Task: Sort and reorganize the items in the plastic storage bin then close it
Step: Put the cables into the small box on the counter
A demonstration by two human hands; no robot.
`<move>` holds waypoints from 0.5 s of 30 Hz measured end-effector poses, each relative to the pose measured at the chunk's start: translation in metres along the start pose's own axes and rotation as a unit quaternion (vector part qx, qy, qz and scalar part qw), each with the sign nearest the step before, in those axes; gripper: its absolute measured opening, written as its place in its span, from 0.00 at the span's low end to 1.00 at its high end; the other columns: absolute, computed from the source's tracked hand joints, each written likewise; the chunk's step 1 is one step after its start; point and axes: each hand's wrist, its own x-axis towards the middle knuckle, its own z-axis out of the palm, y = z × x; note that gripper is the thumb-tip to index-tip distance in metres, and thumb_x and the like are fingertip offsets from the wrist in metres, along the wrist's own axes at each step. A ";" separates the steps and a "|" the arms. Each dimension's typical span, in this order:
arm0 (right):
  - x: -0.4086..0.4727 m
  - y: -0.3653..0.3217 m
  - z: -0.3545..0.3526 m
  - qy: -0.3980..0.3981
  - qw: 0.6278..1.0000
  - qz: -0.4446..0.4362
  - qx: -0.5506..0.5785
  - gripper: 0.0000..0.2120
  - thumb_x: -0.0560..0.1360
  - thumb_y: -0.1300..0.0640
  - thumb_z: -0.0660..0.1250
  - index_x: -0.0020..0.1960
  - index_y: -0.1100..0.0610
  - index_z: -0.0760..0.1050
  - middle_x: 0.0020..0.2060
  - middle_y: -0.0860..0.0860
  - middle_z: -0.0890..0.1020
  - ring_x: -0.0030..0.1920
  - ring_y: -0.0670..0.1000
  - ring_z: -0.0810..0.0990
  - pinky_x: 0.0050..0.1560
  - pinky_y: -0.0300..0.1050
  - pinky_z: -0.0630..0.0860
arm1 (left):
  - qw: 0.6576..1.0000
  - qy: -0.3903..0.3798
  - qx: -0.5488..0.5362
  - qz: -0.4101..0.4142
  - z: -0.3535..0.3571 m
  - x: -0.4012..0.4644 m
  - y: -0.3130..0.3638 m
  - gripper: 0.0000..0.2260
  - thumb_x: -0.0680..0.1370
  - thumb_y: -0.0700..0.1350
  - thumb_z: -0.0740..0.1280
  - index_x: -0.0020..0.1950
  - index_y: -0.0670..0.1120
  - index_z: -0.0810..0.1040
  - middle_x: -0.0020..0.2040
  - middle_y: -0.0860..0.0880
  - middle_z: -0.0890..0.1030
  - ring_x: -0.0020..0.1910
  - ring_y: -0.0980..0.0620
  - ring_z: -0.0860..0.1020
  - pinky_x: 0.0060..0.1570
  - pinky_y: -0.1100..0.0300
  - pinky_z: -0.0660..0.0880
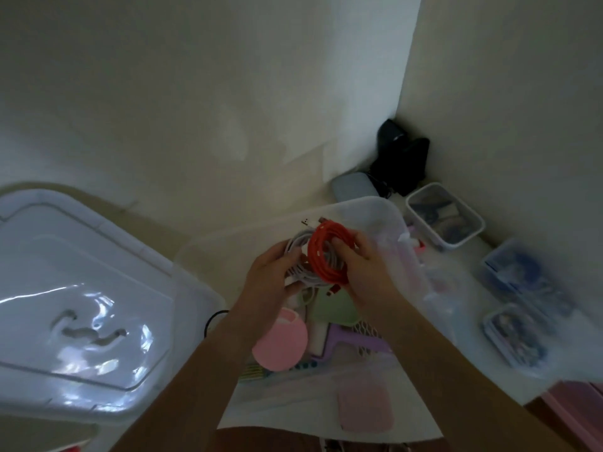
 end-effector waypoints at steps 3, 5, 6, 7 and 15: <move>-0.008 -0.021 -0.018 -0.011 1.000 -0.002 0.005 0.13 0.77 0.58 0.68 0.61 0.58 0.77 0.53 0.61 0.83 0.51 0.60 0.84 0.51 0.62 0.81 | 0.997 -0.009 0.055 0.046 0.028 -0.012 0.020 0.12 0.83 0.40 0.61 0.49 0.52 0.82 0.39 0.58 0.86 0.40 0.64 0.83 0.43 0.69 0.79; -0.014 -0.036 -0.031 -0.014 1.000 -0.017 -0.008 0.12 0.76 0.59 0.69 0.60 0.56 0.78 0.52 0.60 0.84 0.51 0.59 0.84 0.53 0.64 0.80 | 0.997 -0.022 0.061 0.051 0.043 -0.015 0.030 0.13 0.84 0.41 0.61 0.47 0.54 0.81 0.36 0.62 0.85 0.38 0.67 0.82 0.41 0.72 0.77; -0.017 -0.043 -0.037 -0.010 0.999 -0.031 -0.023 0.13 0.76 0.60 0.69 0.59 0.53 0.79 0.52 0.58 0.84 0.52 0.58 0.84 0.55 0.63 0.79 | 0.997 -0.035 0.058 0.036 0.050 -0.016 0.032 0.11 0.83 0.44 0.61 0.48 0.54 0.82 0.39 0.59 0.86 0.41 0.64 0.82 0.43 0.68 0.78; -0.022 -0.050 -0.043 -0.004 0.998 -0.049 -0.040 0.14 0.76 0.61 0.69 0.59 0.50 0.80 0.51 0.56 0.85 0.52 0.56 0.84 0.56 0.60 0.80 | 0.998 -0.047 0.051 0.006 0.057 -0.019 0.035 0.09 0.83 0.48 0.62 0.50 0.53 0.83 0.43 0.55 0.86 0.43 0.58 0.84 0.45 0.63 0.80; -0.079 -0.071 -0.108 0.084 0.975 -0.148 -0.140 0.14 0.75 0.60 0.70 0.58 0.47 0.81 0.50 0.50 0.85 0.51 0.47 0.83 0.53 0.42 0.79 | 0.996 -0.067 0.043 0.050 0.134 -0.042 -0.013 0.11 0.78 0.39 0.69 0.61 0.44 0.80 0.52 0.43 0.85 0.55 0.41 0.83 0.54 0.50 0.80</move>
